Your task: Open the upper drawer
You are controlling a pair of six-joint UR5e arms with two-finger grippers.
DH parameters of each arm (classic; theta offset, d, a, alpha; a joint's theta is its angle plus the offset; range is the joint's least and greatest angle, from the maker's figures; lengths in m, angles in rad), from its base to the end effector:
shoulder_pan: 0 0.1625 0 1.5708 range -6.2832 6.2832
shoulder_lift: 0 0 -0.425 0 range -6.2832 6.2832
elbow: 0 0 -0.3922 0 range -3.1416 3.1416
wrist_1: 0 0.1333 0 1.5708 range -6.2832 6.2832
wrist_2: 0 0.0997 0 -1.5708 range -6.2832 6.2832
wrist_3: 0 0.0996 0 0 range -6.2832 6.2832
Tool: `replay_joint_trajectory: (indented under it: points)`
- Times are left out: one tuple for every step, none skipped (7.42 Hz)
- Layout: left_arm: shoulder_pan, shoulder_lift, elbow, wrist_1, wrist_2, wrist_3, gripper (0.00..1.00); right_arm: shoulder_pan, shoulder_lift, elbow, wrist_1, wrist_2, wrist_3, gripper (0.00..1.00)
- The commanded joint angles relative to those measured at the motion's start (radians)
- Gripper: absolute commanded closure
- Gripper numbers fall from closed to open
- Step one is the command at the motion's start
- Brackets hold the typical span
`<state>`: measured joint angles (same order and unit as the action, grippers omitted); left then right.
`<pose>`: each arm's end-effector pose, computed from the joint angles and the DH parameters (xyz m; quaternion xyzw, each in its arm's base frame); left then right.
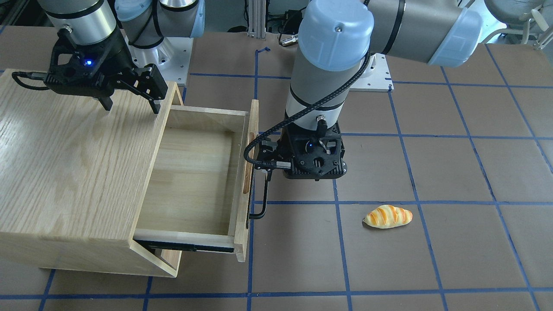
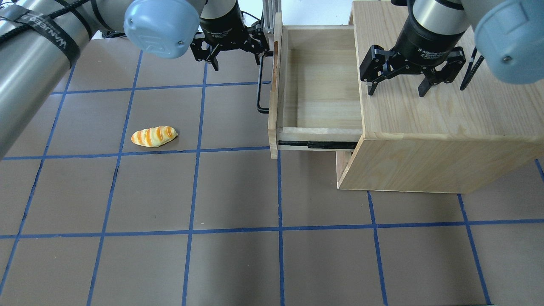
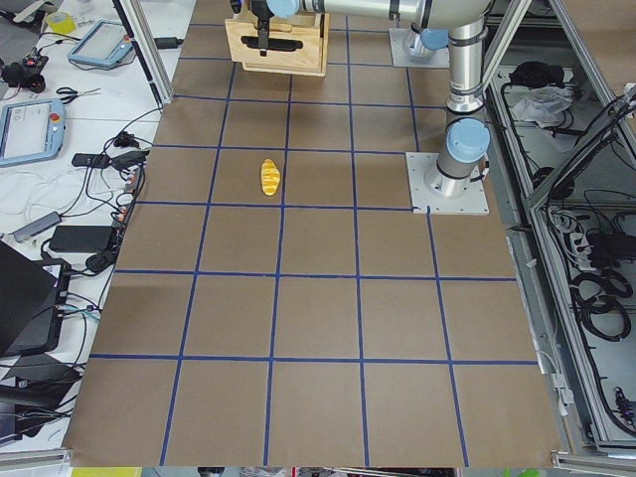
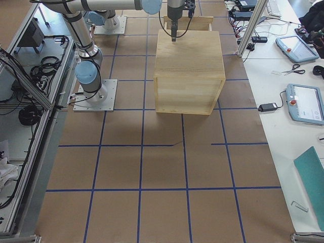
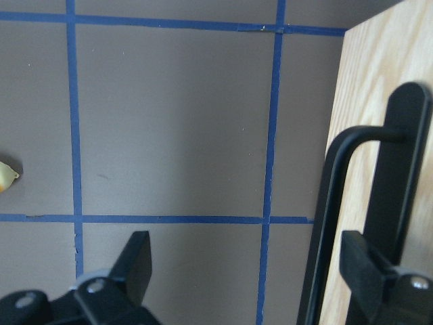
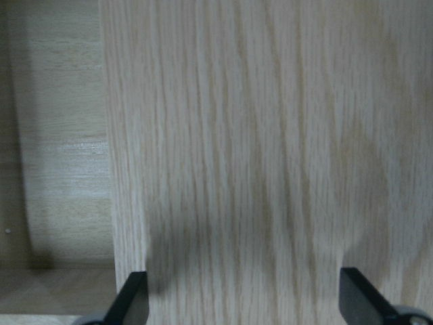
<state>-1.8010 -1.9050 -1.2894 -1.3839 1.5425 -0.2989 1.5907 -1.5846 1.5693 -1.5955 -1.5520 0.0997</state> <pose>-0.2793 -0.5951 0.4579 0.0333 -0.9971 0.0610 0.0311 0.1449 -0.4871 0.4979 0.0397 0.9990 -0.0194 0.0106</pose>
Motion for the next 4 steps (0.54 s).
replay_joint_trajectory:
  points:
    - [0.060, 0.050, -0.001, -0.021, 0.043, 0.115, 0.00, 0.000, 0.000, 0.000, 0.000, 0.000, 0.000, 0.00]
    - [0.107, 0.073, -0.008, -0.043, 0.041, 0.150, 0.00, 0.000, 0.000, 0.000, 0.000, 0.001, 0.000, 0.00]
    - [0.153, 0.101, -0.016, -0.090, 0.044, 0.212, 0.00, 0.000, 0.000, 0.000, 0.000, 0.000, 0.000, 0.00]
    - [0.199, 0.127, -0.018, -0.105, 0.044, 0.290, 0.00, 0.000, 0.000, 0.000, 0.000, 0.000, 0.000, 0.00]
